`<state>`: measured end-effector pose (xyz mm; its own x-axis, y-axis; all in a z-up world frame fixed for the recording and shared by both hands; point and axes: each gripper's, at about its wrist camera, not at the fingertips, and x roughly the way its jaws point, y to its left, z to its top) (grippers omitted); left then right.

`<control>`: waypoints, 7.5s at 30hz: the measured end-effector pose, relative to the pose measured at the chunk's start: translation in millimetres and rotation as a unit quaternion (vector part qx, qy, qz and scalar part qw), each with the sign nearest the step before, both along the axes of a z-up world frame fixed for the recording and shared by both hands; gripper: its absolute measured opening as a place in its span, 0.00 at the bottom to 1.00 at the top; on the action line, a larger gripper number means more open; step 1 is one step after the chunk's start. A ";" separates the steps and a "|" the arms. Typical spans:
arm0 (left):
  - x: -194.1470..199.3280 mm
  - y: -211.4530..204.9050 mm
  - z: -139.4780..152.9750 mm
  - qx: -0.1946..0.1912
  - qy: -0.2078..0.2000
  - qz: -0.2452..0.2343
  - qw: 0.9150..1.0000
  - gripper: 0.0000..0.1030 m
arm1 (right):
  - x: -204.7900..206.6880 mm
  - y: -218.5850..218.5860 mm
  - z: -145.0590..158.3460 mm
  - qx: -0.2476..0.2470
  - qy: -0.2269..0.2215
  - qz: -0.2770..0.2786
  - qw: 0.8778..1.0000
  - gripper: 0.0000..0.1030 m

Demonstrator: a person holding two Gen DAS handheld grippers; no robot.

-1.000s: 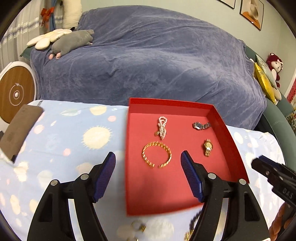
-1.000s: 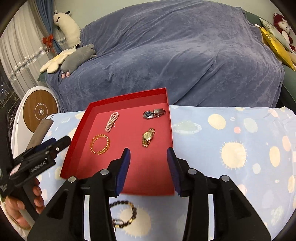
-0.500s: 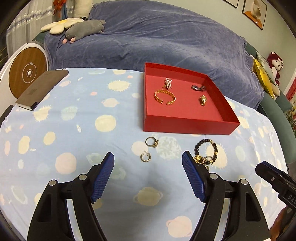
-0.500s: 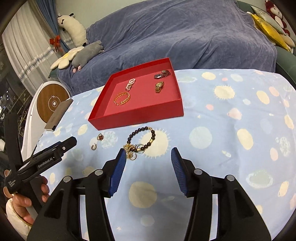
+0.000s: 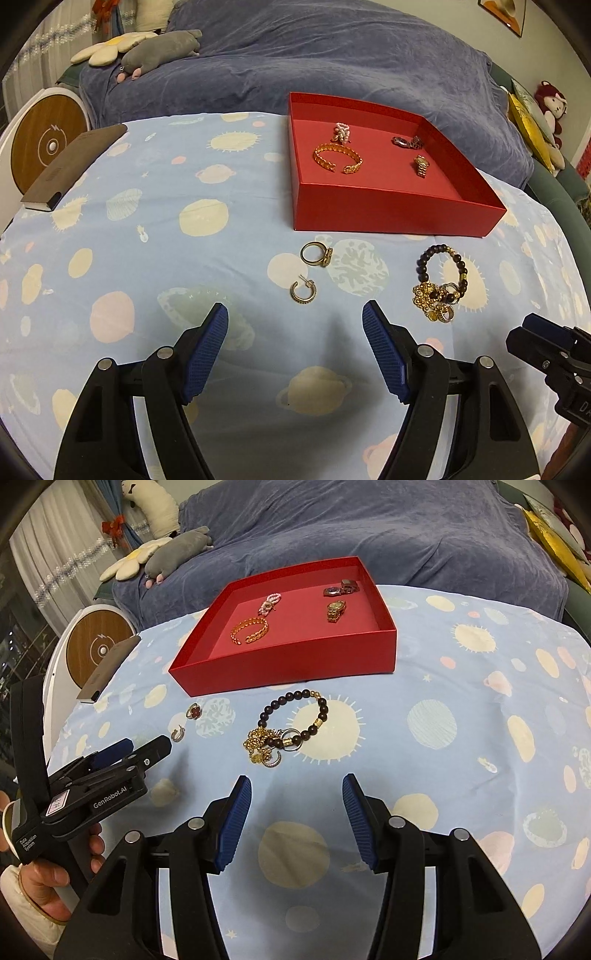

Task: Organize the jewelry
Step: 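Grasp the gold ring with the red stone using the left tool, then grasp the dark beaded bracelet with the right tool while the left tool holds the ring, then lower ring and beaded bracelet into the red box and open both tools, then withdraw both open tools from the red box toward the remaining jewelry, then grasp the silver ring with the right tool while the left tool grasps the gold chain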

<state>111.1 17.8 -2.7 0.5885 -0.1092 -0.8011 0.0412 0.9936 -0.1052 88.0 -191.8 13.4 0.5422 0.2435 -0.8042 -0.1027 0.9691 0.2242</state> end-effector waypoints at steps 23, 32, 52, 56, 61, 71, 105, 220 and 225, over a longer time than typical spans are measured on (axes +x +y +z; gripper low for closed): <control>52.1 -21.9 -16.6 -0.006 0.006 0.011 1.000 0.31 | 6.1 -2.5 -8.1 0.002 0.014 -0.006 1.000 0.48; 50.2 -27.5 -12.5 -0.002 -0.005 -0.002 1.000 0.05 | 14.0 -2.4 -8.8 -0.002 0.006 -0.012 1.000 0.48; 16.8 -3.5 9.4 -0.037 -0.014 -0.030 0.999 0.02 | 52.7 2.5 -15.4 -0.007 -0.004 -0.013 1.000 0.36; 11.2 0.3 10.6 -0.043 -0.009 -0.029 0.999 0.02 | 65.8 3.2 -19.5 -0.014 0.000 -0.016 1.000 0.30; 7.9 3.2 11.2 -0.048 -0.008 -0.033 0.998 0.02 | 76.2 7.2 -34.9 -0.029 0.017 -0.017 0.999 0.21; 8.0 8.7 12.0 -0.054 -0.004 -0.028 0.998 0.02 | 70.9 7.2 -24.5 -0.043 -0.015 -0.018 0.999 0.07; 21.8 -38.0 55.7 -0.071 -0.038 -0.047 0.996 0.02 | 36.9 -20.3 83.2 0.035 -0.123 0.001 0.992 0.07; 21.8 -10.1 -13.7 -0.034 0.042 -0.034 0.998 0.00 | 61.7 14.1 -37.4 -0.077 -0.013 0.001 0.997 0.21; 19.2 -19.9 -7.4 -0.047 0.036 -0.053 0.997 0.01 | 57.5 7.7 -34.3 -0.069 -0.013 -0.006 0.997 0.20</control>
<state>130.3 -2.2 -10.1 0.5113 -0.2442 -0.8240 0.1341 0.9697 -0.2042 145.5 -184.1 -20.9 0.5649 0.1242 -0.8158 -0.0949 0.9918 0.0852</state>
